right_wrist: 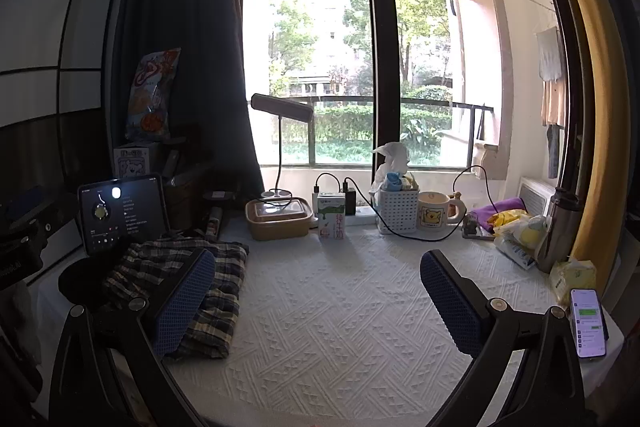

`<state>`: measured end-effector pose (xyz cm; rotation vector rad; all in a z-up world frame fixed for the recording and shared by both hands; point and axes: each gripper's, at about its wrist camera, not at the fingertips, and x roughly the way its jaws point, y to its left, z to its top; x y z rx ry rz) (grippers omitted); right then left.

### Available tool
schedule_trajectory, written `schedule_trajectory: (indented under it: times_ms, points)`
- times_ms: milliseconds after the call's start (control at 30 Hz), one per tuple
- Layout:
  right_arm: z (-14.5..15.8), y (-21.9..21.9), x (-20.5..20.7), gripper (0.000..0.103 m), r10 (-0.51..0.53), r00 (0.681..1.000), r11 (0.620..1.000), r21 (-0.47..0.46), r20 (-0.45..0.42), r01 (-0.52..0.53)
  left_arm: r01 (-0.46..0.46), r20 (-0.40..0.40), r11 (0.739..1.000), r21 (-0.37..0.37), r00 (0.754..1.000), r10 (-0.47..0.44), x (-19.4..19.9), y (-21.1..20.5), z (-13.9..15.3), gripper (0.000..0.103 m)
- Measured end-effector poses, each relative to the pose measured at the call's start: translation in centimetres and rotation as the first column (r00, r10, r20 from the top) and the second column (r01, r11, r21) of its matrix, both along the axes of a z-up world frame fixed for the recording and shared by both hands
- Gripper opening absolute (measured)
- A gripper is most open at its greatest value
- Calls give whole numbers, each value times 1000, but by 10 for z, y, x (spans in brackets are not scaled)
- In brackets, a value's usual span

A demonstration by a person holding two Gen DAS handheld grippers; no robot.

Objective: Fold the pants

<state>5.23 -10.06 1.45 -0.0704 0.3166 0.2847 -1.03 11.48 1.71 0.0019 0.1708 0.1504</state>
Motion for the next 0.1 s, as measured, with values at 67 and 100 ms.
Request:
schedule_trajectory:
  times_ms: [67,100]
  points:
    - [0,-1,1,103,-1,1000,1000,0,-2,1,4,0,1000,2,1000,-4,0,0,0,102]
    - [-1,-1,1,103,-1,1000,1000,-1,-3,1,6,0,1000,2,1000,-6,0,-1,0,102]
